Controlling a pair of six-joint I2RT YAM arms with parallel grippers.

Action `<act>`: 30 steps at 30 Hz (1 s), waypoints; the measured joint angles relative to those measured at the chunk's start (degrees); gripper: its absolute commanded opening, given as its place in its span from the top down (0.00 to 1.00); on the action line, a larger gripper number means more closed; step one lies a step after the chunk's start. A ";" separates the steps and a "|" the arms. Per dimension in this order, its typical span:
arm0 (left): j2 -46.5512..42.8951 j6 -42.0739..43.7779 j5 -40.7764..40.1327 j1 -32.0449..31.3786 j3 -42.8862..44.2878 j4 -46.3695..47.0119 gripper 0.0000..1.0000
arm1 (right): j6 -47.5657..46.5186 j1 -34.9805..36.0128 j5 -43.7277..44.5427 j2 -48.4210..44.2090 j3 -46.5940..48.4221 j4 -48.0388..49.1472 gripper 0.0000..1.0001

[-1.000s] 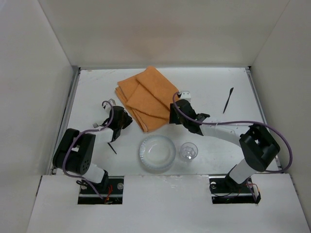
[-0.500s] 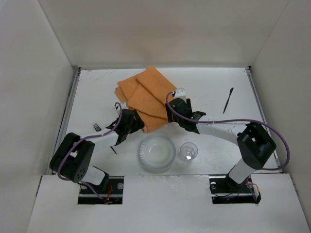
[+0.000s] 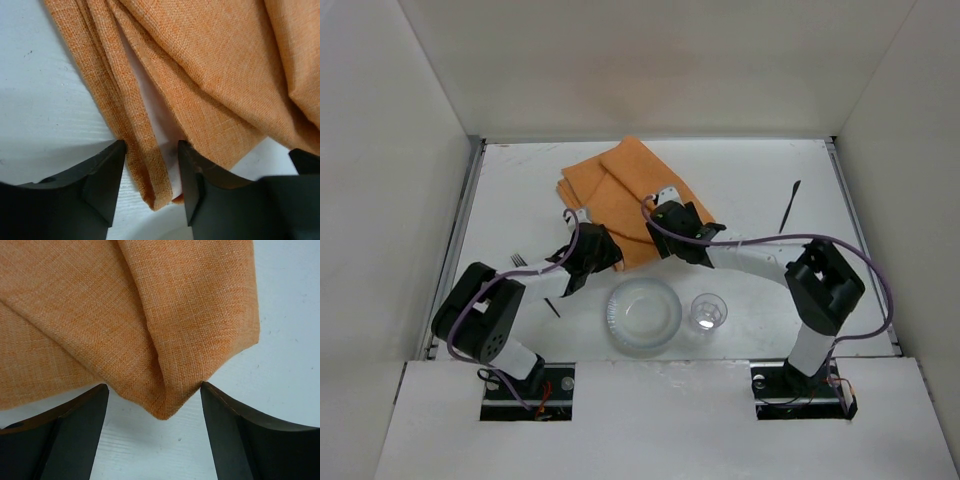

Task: Set the dinner table for one person

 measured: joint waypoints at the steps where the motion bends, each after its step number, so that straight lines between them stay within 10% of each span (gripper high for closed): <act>1: 0.33 -0.20 0.04 0.11 0.00 0.37 0.64 | -0.39 -0.02 0.15 0.76 0.52 -0.39 0.23; 15: 3.85 -2.89 2.01 2.14 -0.02 5.09 0.92 | -2.97 -1.60 3.30 6.16 5.22 -1.86 0.88; 23: 4.96 -3.91 3.43 5.44 0.07 7.10 0.95 | 5.44 -8.59 0.15 0.79 4.46 2.45 0.94; 30: 5.55 -4.35 3.76 8.74 0.76 7.45 0.96 | 26.36 -33.35 -11.13 -18.88 -9.81 15.12 0.89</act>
